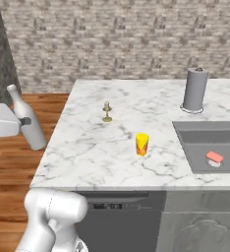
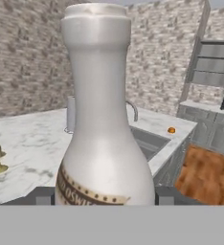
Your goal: Open the cabinet directly in front. Then move the liquor and the cup to the dining counter with the candle on it.
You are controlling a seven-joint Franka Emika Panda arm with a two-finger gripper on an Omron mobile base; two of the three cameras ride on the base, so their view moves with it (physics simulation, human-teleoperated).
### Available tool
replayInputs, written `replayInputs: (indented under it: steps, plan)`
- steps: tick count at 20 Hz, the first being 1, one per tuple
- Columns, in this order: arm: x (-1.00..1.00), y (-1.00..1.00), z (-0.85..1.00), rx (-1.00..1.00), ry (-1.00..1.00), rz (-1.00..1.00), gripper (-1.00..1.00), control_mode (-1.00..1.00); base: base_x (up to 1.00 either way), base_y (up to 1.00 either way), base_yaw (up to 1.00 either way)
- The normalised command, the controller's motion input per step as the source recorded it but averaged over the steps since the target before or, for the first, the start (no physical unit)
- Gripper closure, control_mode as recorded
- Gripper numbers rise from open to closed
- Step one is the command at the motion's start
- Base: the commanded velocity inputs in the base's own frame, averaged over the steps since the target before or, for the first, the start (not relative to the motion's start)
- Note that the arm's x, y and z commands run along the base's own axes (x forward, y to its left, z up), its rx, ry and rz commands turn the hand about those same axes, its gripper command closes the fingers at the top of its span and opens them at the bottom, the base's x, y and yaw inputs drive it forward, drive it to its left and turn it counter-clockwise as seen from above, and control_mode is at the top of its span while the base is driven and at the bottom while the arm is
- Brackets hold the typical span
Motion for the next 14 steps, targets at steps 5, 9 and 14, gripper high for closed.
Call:
replayInputs:
  steps: [5, 9, 14]
  plan:
    - [0.0, 0.0, 0.0, 0.0, 0.0, 0.0, 1.0, 1.0, 0.0, 0.07, 0.18]
    - [0.0, 0.0, 0.0, 0.0, 0.0, 0.0, 1.0, 1.0, 0.0, 0.0, 0.27]
    - [0.0, 0.0, 0.0, 0.0, 0.0, 0.0, 1.0, 1.0, 0.13, -0.05, 0.03]
